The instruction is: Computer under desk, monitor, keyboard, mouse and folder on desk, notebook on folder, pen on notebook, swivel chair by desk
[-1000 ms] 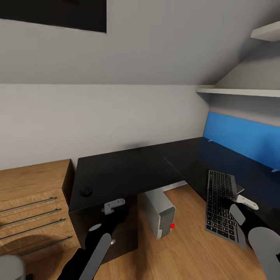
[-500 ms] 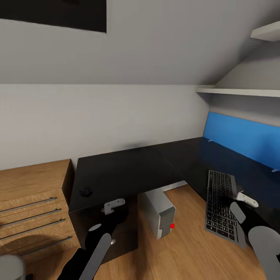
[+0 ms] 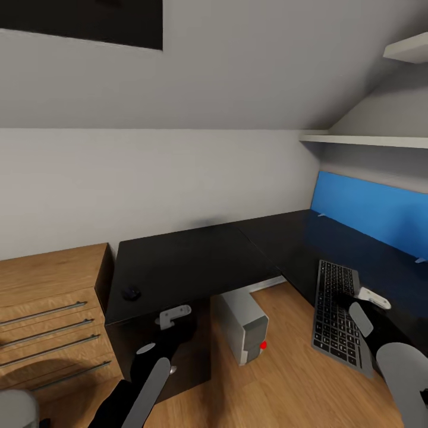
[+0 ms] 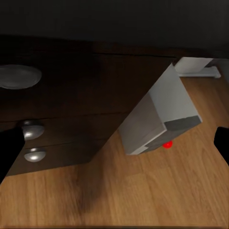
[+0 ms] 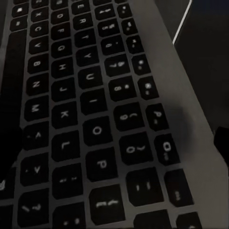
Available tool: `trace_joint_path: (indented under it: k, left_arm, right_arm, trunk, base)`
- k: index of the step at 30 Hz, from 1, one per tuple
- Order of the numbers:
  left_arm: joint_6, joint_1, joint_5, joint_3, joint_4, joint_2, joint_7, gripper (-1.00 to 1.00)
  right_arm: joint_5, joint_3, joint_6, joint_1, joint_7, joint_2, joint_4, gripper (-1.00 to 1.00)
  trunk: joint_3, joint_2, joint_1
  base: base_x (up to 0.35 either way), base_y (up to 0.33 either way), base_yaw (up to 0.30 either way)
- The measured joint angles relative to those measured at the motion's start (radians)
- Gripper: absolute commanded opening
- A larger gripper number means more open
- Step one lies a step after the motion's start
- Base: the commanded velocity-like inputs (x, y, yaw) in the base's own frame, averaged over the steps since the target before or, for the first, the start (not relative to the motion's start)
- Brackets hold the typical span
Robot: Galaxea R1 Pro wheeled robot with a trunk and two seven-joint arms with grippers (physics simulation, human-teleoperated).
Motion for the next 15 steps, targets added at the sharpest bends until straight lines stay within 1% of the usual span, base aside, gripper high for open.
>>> trace_joint_path:
  k: [5, 6, 11, 15]
  left_arm:
    - [0.0, 0.0, -0.001, 0.0, 0.003, 0.0, 0.0, 1.0]
    - [0.0, 0.0, -0.001, 0.0, 0.003, 0.0, 0.0, 1.0]
    - [0.0, 0.0, -0.001, 0.0, 0.004, 0.001, 0.0, 1.0]
    - [-0.001, 0.0, -0.002, 0.0, 0.005, 0.001, 0.0, 1.0]
  right_arm:
    - [0.001, 0.0, 0.024, 0.001, -0.001, 0.012, -0.047, 1.0]
    - [0.001, 0.0, 0.034, 0.002, -0.001, 0.014, -0.07, 1.0]
    - [0.001, 0.0, 0.07, 0.006, -0.001, 0.019, -0.132, 1.0]
    - [0.001, 0.0, 0.103, 0.008, 0.0, 0.02, -0.16, 1.0]
  trunk:
    - [0.0, 0.0, 0.0]
    - [0.0, 0.0, 0.0]
    - [0.0, 0.0, 0.0]
    - [0.0, 0.0, 0.0]
  base:
    - [0.0, 0.0, 0.0]
    - [0.0, 0.0, 0.0]
    - [0.0, 0.0, 0.0]
    - [0.0, 0.0, 0.0]
